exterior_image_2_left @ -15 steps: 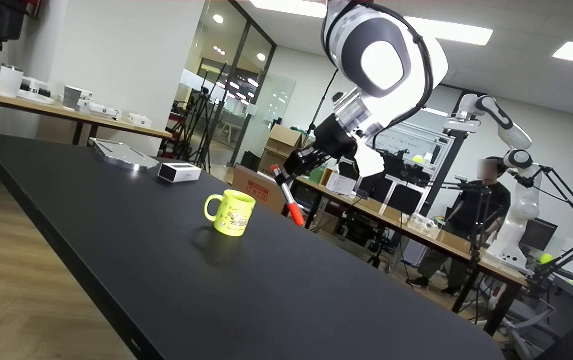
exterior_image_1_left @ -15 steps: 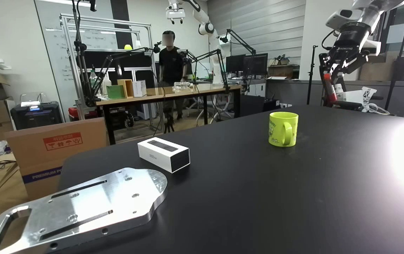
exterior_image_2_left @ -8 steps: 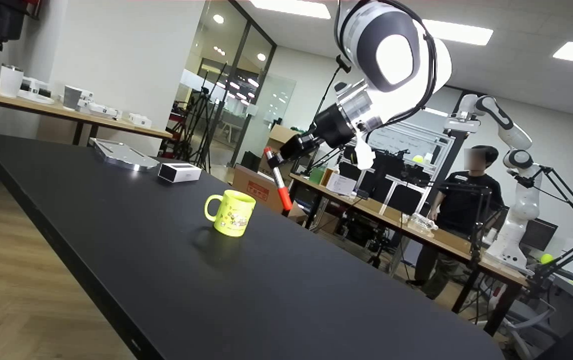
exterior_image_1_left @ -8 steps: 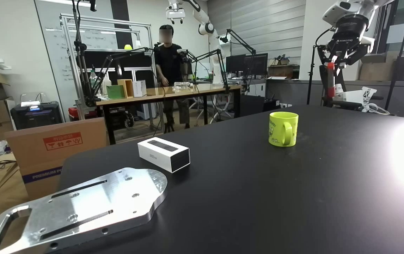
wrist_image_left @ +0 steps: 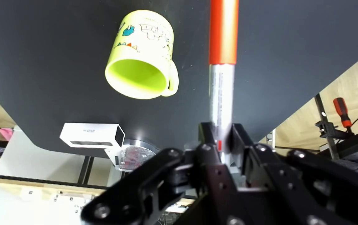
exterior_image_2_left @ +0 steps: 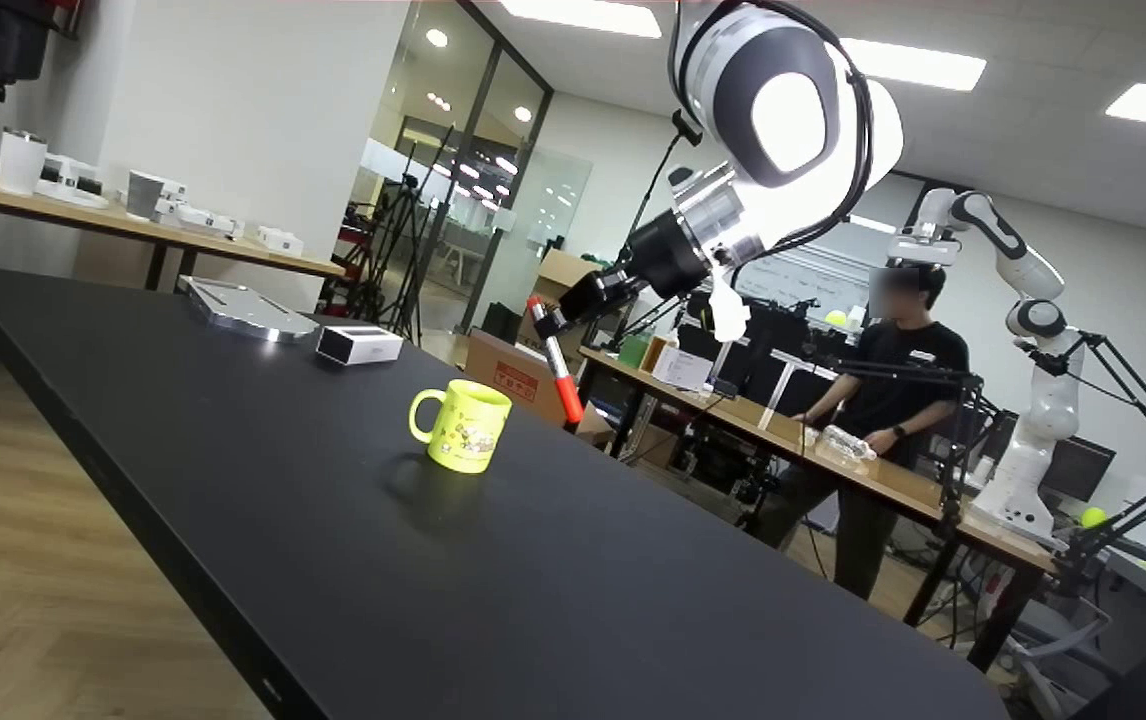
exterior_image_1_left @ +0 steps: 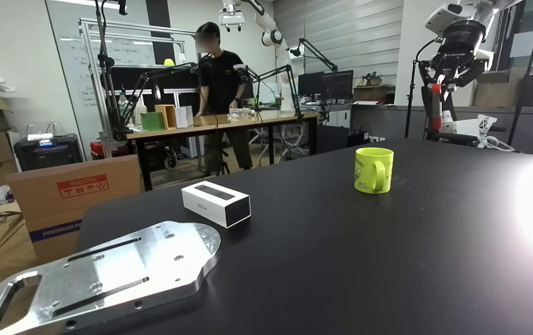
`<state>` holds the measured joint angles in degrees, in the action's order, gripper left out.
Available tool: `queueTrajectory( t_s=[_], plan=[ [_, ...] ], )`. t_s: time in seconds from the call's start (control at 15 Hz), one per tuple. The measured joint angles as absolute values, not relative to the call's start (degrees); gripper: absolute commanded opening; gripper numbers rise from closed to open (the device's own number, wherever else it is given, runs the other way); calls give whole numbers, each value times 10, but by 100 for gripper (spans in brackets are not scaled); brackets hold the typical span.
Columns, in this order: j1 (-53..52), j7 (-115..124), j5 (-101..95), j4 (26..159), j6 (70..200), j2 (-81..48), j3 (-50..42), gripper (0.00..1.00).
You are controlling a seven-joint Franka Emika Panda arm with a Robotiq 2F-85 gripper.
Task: Put the orange marker in the mug
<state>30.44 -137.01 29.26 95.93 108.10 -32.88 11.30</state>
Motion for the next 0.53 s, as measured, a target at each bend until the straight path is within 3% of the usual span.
queueTrajectory(
  t_s=[0.07,0.53],
  plan=[
    [304,-1370,293,959,1081,-329,113,5],
    [255,-1374,322,954,1081,-334,74,5]
  ],
)
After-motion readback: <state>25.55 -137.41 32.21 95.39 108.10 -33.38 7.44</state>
